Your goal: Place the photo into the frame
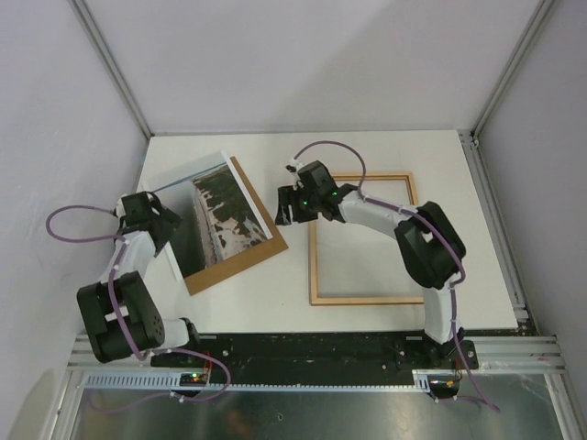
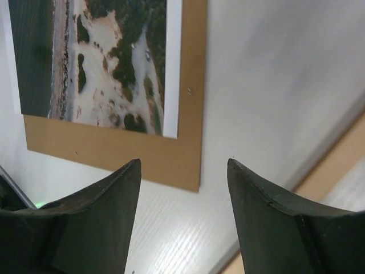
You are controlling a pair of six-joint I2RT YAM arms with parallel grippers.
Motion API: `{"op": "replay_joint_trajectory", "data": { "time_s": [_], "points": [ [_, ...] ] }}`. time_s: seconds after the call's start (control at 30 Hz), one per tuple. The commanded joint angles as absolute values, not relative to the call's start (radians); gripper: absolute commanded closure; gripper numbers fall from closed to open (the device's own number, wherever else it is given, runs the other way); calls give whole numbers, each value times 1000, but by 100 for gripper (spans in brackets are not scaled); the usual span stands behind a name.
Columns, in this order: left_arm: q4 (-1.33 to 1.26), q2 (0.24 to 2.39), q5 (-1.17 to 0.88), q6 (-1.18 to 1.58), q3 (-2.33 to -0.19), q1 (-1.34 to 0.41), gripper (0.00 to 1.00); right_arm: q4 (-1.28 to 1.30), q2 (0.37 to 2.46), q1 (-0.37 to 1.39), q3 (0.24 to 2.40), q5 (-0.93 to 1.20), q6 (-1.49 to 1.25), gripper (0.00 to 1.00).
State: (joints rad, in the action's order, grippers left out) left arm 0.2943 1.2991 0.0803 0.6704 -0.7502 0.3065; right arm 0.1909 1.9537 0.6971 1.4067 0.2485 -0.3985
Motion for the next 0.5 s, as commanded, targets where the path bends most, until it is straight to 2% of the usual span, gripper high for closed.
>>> {"op": "replay_joint_trajectory", "data": {
  "time_s": [0.0,0.17,0.47],
  "points": [
    [279,1360,53,598,-790,353,17,215,2050,729,1555,273,-344,32],
    [277,1456,50,559,-832,385,11,245,2110,755,1628,246,-326,28],
    [278,1561,40,481,-919,393,6,177,2140,735,1577,240,-339,23]
  ]
}}
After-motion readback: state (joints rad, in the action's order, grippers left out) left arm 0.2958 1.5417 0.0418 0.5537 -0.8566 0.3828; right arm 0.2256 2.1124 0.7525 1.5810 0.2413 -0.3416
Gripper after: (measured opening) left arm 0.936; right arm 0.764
